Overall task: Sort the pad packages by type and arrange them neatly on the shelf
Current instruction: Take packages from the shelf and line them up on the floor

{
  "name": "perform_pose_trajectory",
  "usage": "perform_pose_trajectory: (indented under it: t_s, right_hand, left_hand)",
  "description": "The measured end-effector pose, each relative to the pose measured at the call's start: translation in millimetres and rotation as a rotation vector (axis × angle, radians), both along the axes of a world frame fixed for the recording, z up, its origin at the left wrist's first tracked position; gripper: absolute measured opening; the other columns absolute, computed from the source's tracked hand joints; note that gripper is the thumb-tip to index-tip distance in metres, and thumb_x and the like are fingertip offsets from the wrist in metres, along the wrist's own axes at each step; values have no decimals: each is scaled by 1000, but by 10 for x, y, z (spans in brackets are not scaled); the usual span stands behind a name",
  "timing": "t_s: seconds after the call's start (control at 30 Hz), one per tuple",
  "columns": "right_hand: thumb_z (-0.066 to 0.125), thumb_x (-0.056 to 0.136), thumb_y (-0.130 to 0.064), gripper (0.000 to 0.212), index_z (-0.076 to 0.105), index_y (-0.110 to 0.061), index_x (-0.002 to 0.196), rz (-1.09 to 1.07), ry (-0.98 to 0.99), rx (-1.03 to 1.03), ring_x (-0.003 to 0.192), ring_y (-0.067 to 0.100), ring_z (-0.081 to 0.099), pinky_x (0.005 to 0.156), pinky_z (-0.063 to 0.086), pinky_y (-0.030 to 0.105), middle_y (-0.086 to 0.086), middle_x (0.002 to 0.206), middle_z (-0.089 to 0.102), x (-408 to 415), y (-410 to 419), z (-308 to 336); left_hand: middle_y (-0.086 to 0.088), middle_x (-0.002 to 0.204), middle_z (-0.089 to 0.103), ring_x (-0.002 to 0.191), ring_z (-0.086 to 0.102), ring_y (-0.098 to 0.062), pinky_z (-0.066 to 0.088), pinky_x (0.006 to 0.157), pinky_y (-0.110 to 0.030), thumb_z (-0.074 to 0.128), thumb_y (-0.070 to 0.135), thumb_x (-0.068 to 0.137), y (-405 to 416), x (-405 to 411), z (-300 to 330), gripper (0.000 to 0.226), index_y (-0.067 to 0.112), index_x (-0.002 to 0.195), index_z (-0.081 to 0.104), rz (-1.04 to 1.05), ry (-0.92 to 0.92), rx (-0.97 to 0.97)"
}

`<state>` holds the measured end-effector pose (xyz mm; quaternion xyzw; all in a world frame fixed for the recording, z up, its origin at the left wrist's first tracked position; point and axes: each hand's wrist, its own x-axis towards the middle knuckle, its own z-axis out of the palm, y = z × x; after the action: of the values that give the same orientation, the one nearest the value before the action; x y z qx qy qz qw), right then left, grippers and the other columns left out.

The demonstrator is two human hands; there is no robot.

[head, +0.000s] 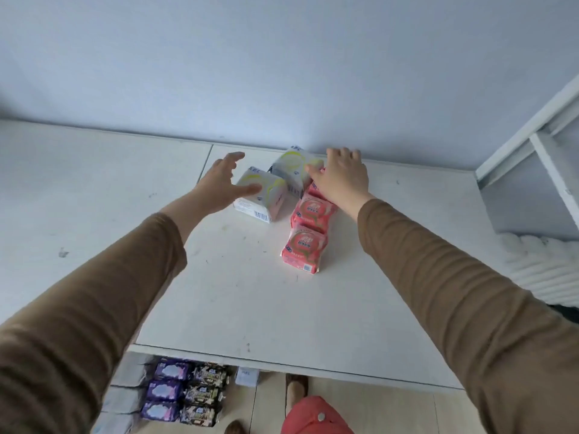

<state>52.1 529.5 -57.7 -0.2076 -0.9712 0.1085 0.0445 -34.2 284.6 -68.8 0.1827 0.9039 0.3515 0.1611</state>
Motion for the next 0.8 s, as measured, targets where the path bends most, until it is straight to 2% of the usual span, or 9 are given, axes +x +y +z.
perform_pose_trajectory:
  t_s: [0.13, 0.2, 0.27, 0.33, 0.4, 0.5, 0.63, 0.7, 0.8]
  right_hand:
    - [42, 91, -68, 74, 60, -6, 126, 61, -108, 85, 126, 33, 39, 100, 37, 44, 12, 129, 54, -317, 116, -134]
    - [44, 86, -74, 80, 62, -6, 124, 96, -137, 101, 124, 33, 40, 101, 35, 44, 12, 128, 55, -407, 114, -176]
    - [48, 79, -80, 85, 60, -7, 121, 141, -100, 115, 119, 33, 46, 98, 34, 43, 13, 124, 59, -444, 53, -201]
    - [53, 73, -83, 88, 53, -8, 120, 187, -44, 122, 110, 31, 56, 93, 35, 43, 14, 117, 63, -453, -67, -211]
    - [61, 72, -77, 91, 43, -7, 126, 208, -47, 47, 107, 30, 61, 95, 36, 46, 14, 117, 62, -470, -197, -200]
    - [77, 69, -55, 90, 32, -7, 130, 202, -114, -169, 107, 34, 60, 93, 42, 46, 16, 121, 55, -495, -368, -136]
    - [81, 67, -30, 80, 34, -8, 128, 214, -105, -204, 105, 36, 60, 92, 43, 46, 15, 120, 51, -421, -581, -116]
    - [80, 68, -27, 80, 36, -10, 132, 203, -67, -227, 109, 37, 58, 92, 43, 44, 15, 125, 48, -325, -680, -95]
    - [81, 71, -42, 84, 38, -11, 137, 145, 75, -323, 116, 31, 54, 94, 44, 43, 11, 131, 45, -94, -840, -10]
  left_hand:
    - [-1, 143, 35, 129, 42, -21, 43, 103, -44, 82, 48, 72, 144, -192, -111, 91, 44, 147, 30, -108, -92, -98]
    - [3, 136, 40, 126, 45, -22, 46, 100, -42, 85, 45, 70, 140, -220, -143, 84, 44, 140, 37, -159, -122, -140]
    - [6, 123, 45, 111, 53, -21, 51, 85, -40, 88, 45, 62, 91, -207, -142, 74, 40, 120, 43, -181, -98, -141]
    - [9, 111, 43, 95, 54, -16, 49, 69, -34, 89, 51, 53, 18, -144, -102, 73, 35, 104, 39, -201, -12, -175]
    - [9, 107, 39, 88, 52, -16, 47, 66, -33, 88, 59, 48, -56, -58, -65, 78, 31, 98, 35, -237, 75, -221]
    - [8, 106, 43, 94, 49, -21, 45, 72, -34, 89, 56, 48, -152, 53, -32, 83, 29, 105, 34, -325, 186, -307]
    - [5, 117, 40, 106, 43, -14, 41, 87, -32, 90, 44, 56, -277, 177, -6, 101, 27, 138, 34, -349, 233, -384]
    - [2, 112, 40, 100, 51, -20, 43, 80, -33, 88, 38, 61, -382, 276, 10, 81, 19, 129, 49, -332, 239, -400]
    - [1, 109, 40, 92, 53, -24, 40, 70, -32, 86, 35, 64, -678, 463, 42, 64, 18, 116, 52, -260, 285, -333]
